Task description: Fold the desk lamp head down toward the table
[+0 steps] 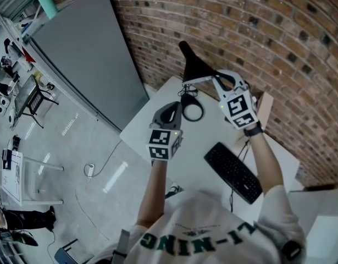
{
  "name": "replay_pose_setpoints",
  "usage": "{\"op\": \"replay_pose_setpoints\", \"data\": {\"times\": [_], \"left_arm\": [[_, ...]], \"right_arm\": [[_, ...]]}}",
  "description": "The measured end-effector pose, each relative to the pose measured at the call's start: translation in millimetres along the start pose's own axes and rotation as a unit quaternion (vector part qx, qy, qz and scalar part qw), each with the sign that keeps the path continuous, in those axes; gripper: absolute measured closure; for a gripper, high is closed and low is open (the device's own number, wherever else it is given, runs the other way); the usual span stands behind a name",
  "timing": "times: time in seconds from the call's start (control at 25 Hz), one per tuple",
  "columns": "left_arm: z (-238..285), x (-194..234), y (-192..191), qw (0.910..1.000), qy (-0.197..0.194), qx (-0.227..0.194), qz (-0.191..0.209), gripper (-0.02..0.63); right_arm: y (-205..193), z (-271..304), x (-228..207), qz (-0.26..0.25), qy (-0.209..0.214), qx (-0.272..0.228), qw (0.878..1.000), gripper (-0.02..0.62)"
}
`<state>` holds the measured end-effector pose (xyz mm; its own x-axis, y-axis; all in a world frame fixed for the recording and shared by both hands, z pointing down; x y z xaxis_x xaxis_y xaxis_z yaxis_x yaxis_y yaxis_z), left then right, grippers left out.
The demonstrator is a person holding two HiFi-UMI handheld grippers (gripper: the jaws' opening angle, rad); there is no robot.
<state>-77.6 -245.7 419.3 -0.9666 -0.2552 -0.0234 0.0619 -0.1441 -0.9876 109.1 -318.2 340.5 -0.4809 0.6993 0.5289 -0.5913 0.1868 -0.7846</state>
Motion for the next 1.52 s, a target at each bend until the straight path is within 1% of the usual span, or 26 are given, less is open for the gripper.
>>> {"op": "replay_pose_setpoints", "data": {"times": [0.12, 0.28, 0.52, 0.68, 0.8, 1.0, 1.2, 1.44, 1.52], "left_arm": [[0, 0, 0, 1.0000, 0.000, 0.004, 0.003, 0.612], [2, 0, -1, 1.0000, 0.002, -0.001, -0.003, 0.612], [3, 0, -1, 1.0000, 0.000, -0.005, -0.003, 0.612], [5, 0, -4, 1.0000, 0.000, 0.001, -0.003, 0.612], [6, 0, -7, 1.0000, 0.003, 0.000, 0.002, 0.612], [8, 0, -15, 0.9998, 0.010, 0.011, 0.011, 0.612], [9, 2, -22, 0.9996, 0.014, 0.019, 0.017, 0.612], [10, 0, -18, 0.9996, 0.012, 0.011, 0.023, 0.612], [9, -1, -18, 0.9997, 0.010, 0.012, 0.017, 0.612]], "right_arm": [[0, -1, 1, 0.000, 0.003, 0.004, 1.000, 0.563], [-5, 1, 2, 0.002, 0.000, -0.004, 1.000, 0.563], [-7, -3, 9, 0.000, 0.014, 0.020, 1.000, 0.563], [-14, 0, 11, 0.007, 0.012, 0.010, 1.000, 0.561], [-16, -2, 14, 0.007, 0.016, 0.020, 1.000, 0.561], [-25, 3, 19, 0.014, 0.015, 0.011, 1.000, 0.557], [-29, 2, 26, 0.014, 0.025, 0.028, 0.999, 0.552], [-29, 1, 27, 0.017, 0.028, 0.030, 0.999, 0.549], [-31, 2, 28, 0.020, 0.029, 0.028, 0.999, 0.549]]}}
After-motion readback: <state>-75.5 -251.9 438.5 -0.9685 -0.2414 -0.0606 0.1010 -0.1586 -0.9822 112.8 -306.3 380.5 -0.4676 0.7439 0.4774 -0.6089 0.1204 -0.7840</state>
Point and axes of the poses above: the fingertips, and each gripper's own axes: z forward along the fingers, x to its left, y out of its top, the point moved 7 cm from there along -z, backward along the fingers, and after that the axes turned 15 degrees about y, right-handed, at the moved point
